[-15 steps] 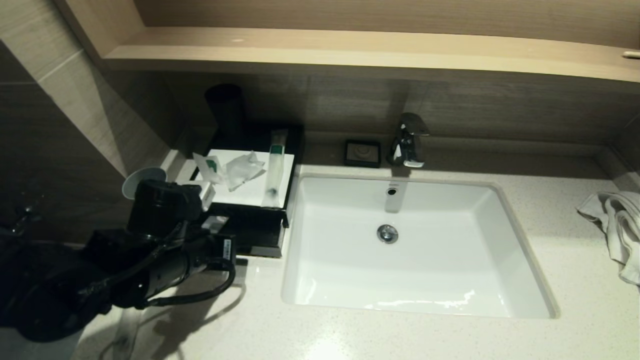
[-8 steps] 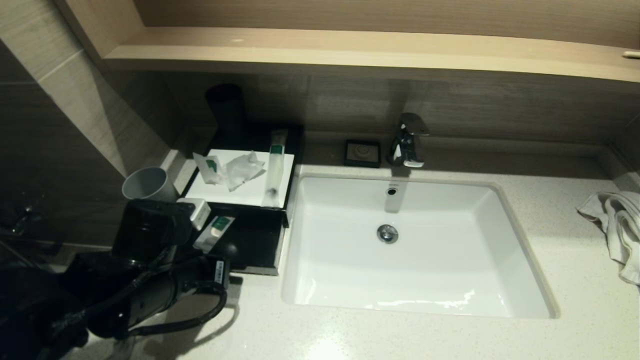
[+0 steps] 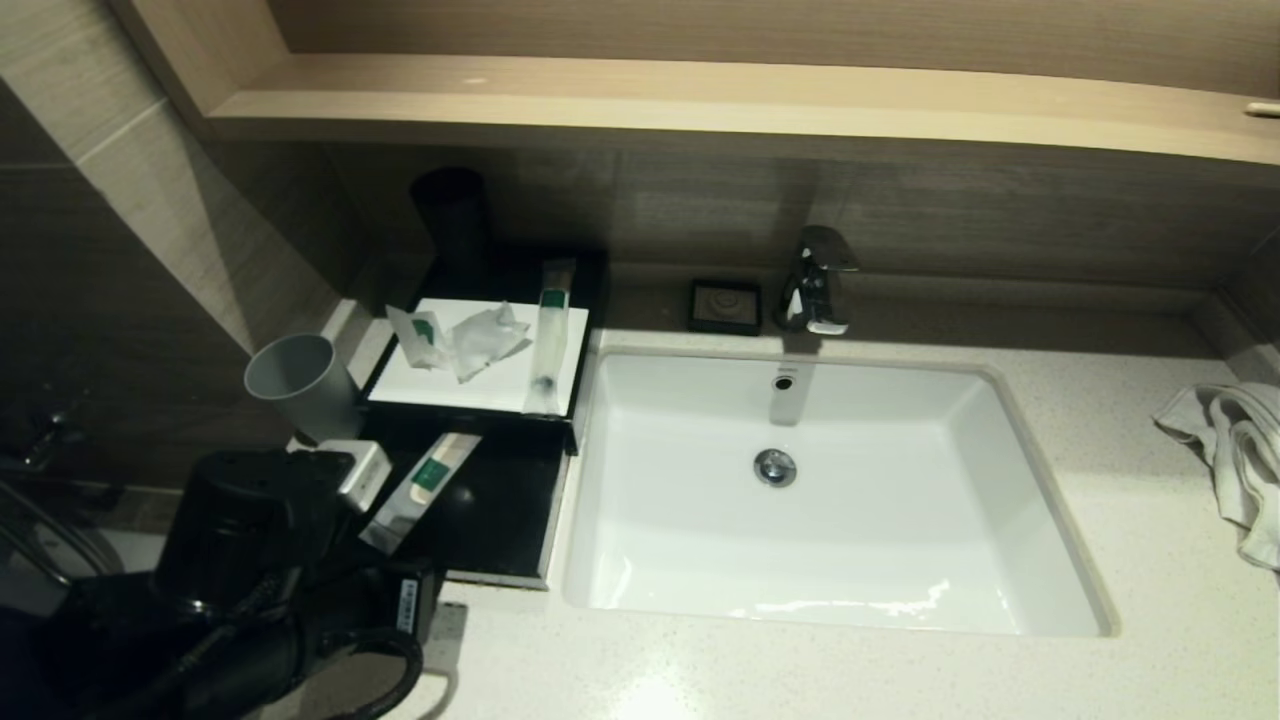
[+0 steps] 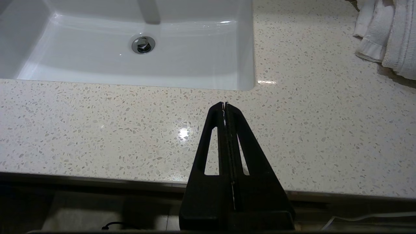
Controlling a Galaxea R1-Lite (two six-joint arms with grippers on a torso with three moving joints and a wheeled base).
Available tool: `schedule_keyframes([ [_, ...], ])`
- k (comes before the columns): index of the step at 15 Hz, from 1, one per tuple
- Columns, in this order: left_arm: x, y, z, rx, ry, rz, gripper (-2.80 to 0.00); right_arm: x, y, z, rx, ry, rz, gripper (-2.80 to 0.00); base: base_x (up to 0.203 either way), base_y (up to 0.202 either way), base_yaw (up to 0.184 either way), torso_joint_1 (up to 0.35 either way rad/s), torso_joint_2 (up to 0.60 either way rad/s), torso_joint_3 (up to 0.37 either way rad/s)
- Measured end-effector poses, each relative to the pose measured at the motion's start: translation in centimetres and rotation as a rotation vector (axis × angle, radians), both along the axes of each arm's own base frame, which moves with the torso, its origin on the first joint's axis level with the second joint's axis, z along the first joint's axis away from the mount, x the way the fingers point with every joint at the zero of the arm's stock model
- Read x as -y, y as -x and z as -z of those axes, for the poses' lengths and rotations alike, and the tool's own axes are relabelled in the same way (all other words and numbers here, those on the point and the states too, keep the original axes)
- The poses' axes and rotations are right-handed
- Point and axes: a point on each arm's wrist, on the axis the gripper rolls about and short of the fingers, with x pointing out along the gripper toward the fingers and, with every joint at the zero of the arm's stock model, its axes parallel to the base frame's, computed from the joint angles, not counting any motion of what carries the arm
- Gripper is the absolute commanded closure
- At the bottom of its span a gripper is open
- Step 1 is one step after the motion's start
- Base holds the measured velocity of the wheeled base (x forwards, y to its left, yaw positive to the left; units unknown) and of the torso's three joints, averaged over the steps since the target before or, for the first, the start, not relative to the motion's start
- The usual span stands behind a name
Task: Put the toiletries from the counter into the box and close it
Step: Open the drawer
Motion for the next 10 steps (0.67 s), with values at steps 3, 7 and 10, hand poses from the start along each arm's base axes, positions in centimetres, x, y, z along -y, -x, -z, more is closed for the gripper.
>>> schedule_keyframes([
  [3, -0.5, 1.0, 0.1, -0.006, 0.000, 0.003, 0.00, 0.0, 0.0, 0.0, 0.000, 0.000, -0.001, 0.00, 0.000, 0.000, 0.000, 0.000, 0.00, 0.000],
  [7, -1.1, 2.1, -0.3, 0.011, 0.011, 0.004, 0.00, 0.0, 0.0, 0.0, 0.000, 0.000, -0.001, 0.00, 0.000, 0.000, 0.000, 0.000, 0.00, 0.000],
  [10, -1.0, 1.9, -1.1, 0.040, 0.028, 0.003, 0.00, 0.0, 0.0, 0.0, 0.000, 0.000, 0.000, 0.00, 0.000, 0.000, 0.000, 0.000, 0.00, 0.000],
])
